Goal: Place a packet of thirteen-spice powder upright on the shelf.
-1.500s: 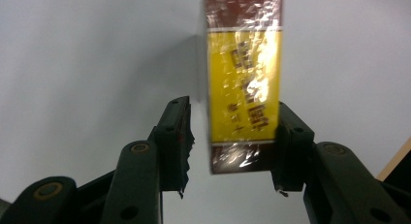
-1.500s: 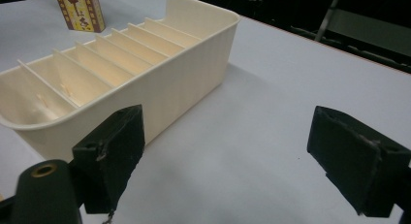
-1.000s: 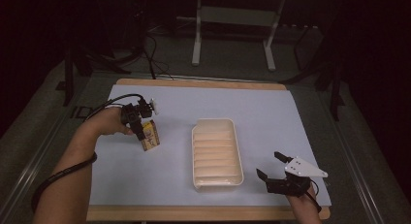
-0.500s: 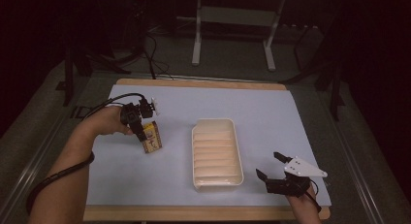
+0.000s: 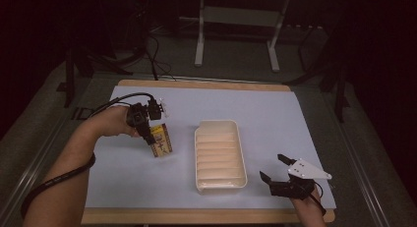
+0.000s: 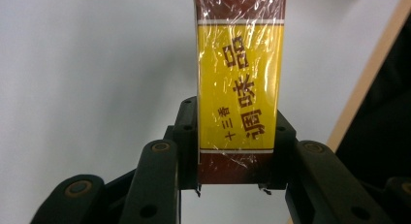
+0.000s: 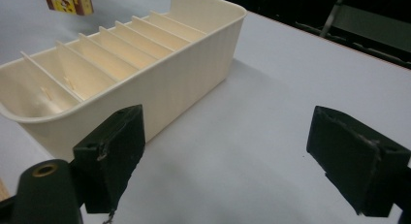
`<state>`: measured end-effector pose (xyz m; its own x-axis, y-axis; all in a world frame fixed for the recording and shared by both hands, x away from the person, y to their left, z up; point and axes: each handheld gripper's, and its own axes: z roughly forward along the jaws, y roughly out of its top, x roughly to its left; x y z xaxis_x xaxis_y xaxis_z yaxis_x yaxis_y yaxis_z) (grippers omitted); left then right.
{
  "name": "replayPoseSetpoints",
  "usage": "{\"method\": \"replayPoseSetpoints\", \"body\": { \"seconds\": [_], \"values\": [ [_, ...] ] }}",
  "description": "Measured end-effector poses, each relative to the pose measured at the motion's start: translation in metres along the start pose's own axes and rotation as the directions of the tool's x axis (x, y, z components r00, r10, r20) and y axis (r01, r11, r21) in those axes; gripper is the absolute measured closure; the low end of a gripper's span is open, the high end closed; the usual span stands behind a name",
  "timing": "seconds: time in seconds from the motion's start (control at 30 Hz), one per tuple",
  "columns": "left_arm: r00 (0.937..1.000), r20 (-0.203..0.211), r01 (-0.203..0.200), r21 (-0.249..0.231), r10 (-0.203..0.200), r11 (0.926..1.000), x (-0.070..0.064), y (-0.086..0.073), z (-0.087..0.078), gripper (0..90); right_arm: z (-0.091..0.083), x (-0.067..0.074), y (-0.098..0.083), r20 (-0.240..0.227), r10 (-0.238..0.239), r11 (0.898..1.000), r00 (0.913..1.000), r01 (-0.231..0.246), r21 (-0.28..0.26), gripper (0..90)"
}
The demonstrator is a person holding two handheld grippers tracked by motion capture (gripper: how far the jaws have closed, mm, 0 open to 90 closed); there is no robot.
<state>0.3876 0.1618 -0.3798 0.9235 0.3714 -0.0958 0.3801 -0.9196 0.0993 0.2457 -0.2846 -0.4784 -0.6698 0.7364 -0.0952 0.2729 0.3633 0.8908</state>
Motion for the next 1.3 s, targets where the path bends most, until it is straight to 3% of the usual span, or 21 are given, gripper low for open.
{"method": "replayPoseSetpoints", "body": {
  "seconds": [0.23, 0.3, 0.53, 0.83, 0.9, 1.03, 1.07, 1.2, 1.23, 1.27, 1.3],
  "values": [
    [0.9998, -0.008, -0.019, -0.014, 0.018, 0.9997, -0.009, 0.003, -0.01, 67.6, 0.0, 0.0, 0.0, -0.001, -0.001, 1.0, 1.0, 0.001, 0.002, 13.8],
    [0.9994, -0.004, -0.034, -0.039, 0.034, 0.9986, -0.015, 0.006, -0.018, 67.6, 0.0, 0.001, 0.0, -0.001, -0.003, 1.0, 1.0, 0.003, 0.001, 13.8],
    [0.9981, -0.006, -0.061, -0.106, 0.061, 0.9925, -0.027, 0.016, -0.029, 67.7, 0.0, 0.001, 0.0, -0.002, -0.003, 1.0, 1.0, 0.003, 0.003, 13.8],
    [0.9953, 0.026, -0.088, -0.162, 0.094, 0.9829, -0.035, 0.034, -0.032, 67.6, 0.0, 0.002, 0.0, -0.004, -0.005, 1.0, 1.0, 0.005, 0.006, 13.8],
    [0.9944, 0.006, -0.102, -0.177, 0.105, 0.979, -0.037, 0.037, -0.033, 67.6, 0.0, 0.001, 0.0, -0.004, -0.005, 1.0, 1.0, 0.005, 0.007, 13.8],
    [0.9928, 0.034, -0.104, -0.228, 0.115, 0.9681, -0.039, 0.042, -0.035, 67.6, 0.0, 0.001, 0.0, -0.006, -0.006, 1.0, 1.0, 0.006, 0.007, 13.9],
    [0.9928, 0.016, -0.112, -0.241, 0.119, 0.964, -0.04, 0.044, -0.034, 67.6, 0.0, 0.001, 0.0, -0.006, -0.005, 1.0, 1.0, 0.005, 0.009, 13.9],
    [0.9901, 0.024, -0.126, -0.283, 0.138, 0.9509, -0.044, 0.051, -0.034, 67.6, 0.0, 0.002, 0.0, -0.007, -0.007, 1.0, 1.0, 0.007, 0.01, 13.9],
    [0.9901, 0.024, -0.126, -0.283, 0.138, 0.9509, -0.044, 0.051, -0.034, 67.6, 0.0, 0.002, 0.0, -0.007, -0.007, 1.0, 1.0, 0.007, 0.01, 13.9],
    [0.9876, 0.023, -0.141, -0.301, 0.155, 0.943, -0.046, 0.055, -0.033, 67.6, 0.0, 0.002, 0.0, -0.006, -0.007, 1.0, 1.0, 0.007, 0.01, 13.9],
    [0.9866, 0.029, -0.144, -0.304, 0.161, 0.9418, -0.047, 0.057, -0.033, 67.6, 0.0, 0.001, 0.0, -0.007, -0.006, 1.0, 1.0, 0.006, 0.009, 13.9]
  ]
}}
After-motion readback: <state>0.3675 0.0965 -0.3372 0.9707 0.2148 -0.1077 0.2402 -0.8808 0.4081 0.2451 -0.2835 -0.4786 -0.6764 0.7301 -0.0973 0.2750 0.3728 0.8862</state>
